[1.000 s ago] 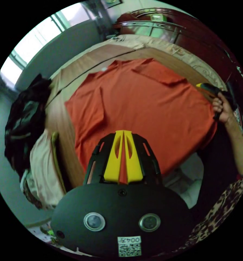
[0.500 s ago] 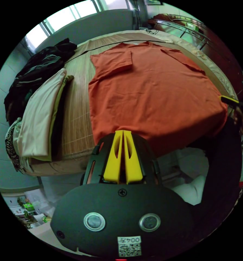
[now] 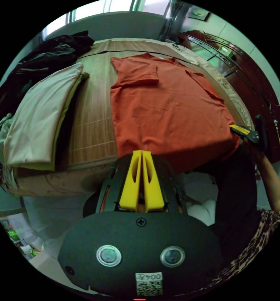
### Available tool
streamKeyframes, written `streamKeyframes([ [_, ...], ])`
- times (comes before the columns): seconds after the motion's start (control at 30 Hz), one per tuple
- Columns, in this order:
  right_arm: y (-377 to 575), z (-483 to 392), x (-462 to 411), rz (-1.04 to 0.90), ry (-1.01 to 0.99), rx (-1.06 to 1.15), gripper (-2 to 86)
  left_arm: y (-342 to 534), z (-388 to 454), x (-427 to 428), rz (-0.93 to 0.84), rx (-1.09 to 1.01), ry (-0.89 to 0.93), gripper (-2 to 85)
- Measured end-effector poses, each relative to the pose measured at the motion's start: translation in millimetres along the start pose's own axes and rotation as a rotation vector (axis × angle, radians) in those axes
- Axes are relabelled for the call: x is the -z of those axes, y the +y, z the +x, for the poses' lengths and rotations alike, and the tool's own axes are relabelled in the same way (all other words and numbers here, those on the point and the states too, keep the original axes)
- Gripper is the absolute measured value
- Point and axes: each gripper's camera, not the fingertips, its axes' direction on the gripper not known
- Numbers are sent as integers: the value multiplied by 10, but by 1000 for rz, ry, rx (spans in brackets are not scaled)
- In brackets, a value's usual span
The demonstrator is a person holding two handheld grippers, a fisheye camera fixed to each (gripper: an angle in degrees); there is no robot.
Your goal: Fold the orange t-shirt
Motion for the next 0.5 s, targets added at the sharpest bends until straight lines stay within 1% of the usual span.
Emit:
streamKeyframes([
  [0.1,35,-18,21,22,15,14,-6,476,-289,247,-72,9,66,34],
  [0.2,38,45,40,20,-9,-1,-6,838,-410,459,-118,-14,82,69],
  [0.27,30,151,50,10,-54,-32,-5,983,-410,558,-151,-43,69,82],
  [0.37,41,333,49,6,-133,-89,-2,1153,-377,646,-220,-83,99,98],
  [0.5,71,638,67,-5,-247,-155,17,1368,-341,669,-353,-94,93,120],
])
